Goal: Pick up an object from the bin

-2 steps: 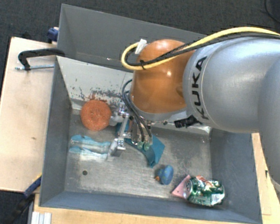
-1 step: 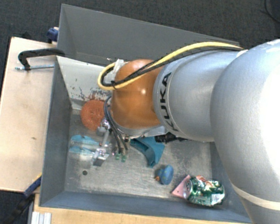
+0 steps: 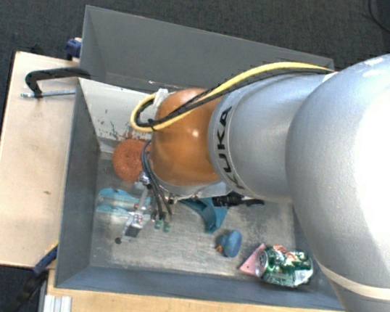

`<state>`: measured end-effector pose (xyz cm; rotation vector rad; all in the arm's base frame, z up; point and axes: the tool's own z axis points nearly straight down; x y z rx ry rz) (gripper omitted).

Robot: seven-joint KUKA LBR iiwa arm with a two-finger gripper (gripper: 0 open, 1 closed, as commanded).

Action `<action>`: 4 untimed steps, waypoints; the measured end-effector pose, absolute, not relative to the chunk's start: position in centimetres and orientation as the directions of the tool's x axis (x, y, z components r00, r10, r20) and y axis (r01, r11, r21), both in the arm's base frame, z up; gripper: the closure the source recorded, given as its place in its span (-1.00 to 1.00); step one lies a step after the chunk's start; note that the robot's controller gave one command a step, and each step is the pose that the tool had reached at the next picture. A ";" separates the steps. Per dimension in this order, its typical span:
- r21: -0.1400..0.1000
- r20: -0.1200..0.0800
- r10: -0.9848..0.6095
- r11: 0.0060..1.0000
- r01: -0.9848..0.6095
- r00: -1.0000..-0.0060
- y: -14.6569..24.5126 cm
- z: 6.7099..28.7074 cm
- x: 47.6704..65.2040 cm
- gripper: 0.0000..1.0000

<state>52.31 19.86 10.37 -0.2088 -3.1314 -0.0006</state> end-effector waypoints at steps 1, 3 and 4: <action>0.006 -0.006 0.205 0.979 0.205 -0.979 21.2 11.2 53.4 -1.00; 0.007 -0.002 0.335 0.942 0.335 -0.942 20.9 7.5 53.3 1.00; 0.007 -0.002 0.335 0.942 0.335 -0.942 20.9 7.5 53.3 1.00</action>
Offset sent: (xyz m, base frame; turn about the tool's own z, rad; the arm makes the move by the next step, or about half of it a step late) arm -0.0010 0.0076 -0.0337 0.1905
